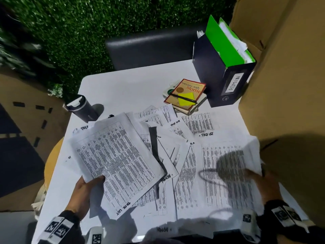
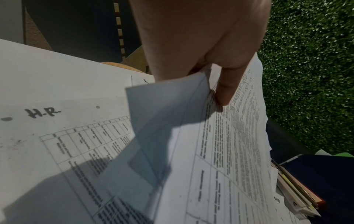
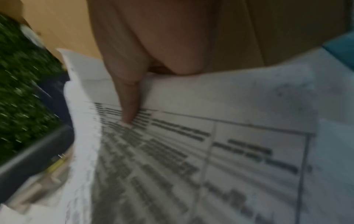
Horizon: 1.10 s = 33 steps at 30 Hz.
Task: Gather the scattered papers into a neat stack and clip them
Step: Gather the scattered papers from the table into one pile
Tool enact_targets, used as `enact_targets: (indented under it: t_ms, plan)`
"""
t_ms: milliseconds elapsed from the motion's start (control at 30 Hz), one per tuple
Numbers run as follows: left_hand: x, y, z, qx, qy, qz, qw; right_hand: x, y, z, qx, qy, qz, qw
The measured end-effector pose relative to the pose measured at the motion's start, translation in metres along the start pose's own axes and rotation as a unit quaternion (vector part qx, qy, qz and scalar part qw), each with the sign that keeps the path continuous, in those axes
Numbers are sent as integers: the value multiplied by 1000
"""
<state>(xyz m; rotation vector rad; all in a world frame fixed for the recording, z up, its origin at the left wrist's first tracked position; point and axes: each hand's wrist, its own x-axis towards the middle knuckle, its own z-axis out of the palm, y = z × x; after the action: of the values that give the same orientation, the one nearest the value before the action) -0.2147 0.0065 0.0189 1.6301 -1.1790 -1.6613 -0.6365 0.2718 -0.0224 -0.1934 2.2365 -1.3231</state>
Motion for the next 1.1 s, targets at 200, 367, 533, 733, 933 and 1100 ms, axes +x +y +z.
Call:
enact_targets:
  t_ms: [200, 367, 533, 733, 933, 1100]
  plan:
    - [13, 9, 14, -2, 3, 17, 1000, 21, -50, 1, 144, -115, -8, 983]
    - [13, 16, 40, 20, -49, 15, 998, 3, -106, 57, 141, -224, -32, 964]
    - [9, 21, 54, 4, -106, -11, 994, -21, -112, 134, 122, -329, -10, 936]
    - [-3, 10, 36, -108, -61, -42, 991, -59, -108, 189, 68, -397, 77, 912]
    - [-15, 9, -7, 12, -61, -45, 997, -91, -126, 231, 29, -422, 80, 903]
    - [-17, 0, -79, 1, 96, -40, 995, -95, -138, 271, -93, -416, 2, 905]
